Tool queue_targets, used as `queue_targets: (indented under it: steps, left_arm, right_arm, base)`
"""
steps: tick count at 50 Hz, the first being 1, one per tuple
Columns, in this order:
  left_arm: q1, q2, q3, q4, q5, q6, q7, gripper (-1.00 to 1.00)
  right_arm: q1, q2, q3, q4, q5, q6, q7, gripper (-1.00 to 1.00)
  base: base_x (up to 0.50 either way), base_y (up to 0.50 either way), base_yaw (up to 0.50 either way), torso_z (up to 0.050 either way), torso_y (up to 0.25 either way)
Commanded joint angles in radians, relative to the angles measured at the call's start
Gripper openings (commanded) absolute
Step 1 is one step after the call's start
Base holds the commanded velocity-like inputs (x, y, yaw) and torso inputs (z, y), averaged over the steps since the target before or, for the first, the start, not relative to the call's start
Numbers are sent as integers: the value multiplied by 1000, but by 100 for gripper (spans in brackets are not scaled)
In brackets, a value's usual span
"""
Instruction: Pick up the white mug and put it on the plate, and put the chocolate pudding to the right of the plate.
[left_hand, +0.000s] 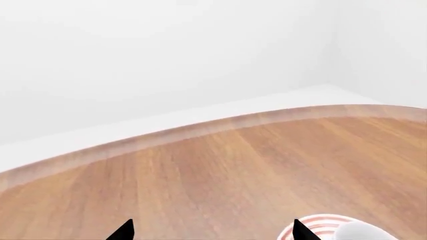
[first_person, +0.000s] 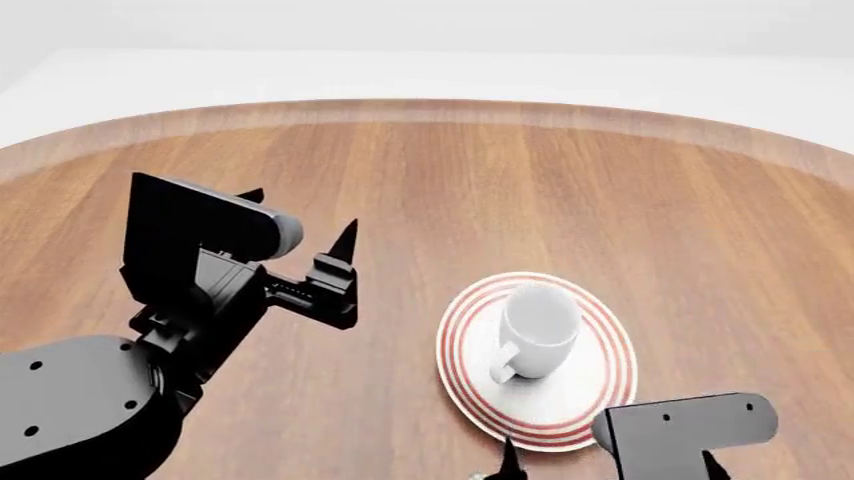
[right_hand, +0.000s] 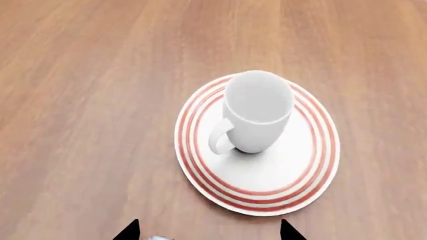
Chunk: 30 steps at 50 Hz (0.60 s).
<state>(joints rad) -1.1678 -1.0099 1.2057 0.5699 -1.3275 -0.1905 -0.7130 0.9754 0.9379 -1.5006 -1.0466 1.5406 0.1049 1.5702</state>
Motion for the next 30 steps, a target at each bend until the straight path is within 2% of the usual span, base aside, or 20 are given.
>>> queue_targets:
  steps: [1, 13, 30]
  left_arm:
    - [8, 4, 0, -6, 0, 4, 3, 100]
    - [17, 11, 2, -11, 6, 7, 5, 100]
    - [44, 4, 2, -18, 18, 29, 13, 100]
  right_arm:
    - [25, 4, -92, 3, 42, -43, 1, 100]
    - [30, -68, -169, 36, 32, -112, 1, 100]
    - [70, -147, -314, 113, 38, -344, 1, 100]
  base:
    - [0, 0, 0, 0, 0]
    - [0, 0, 0, 0, 0]
    - [0, 0, 0, 0, 0]
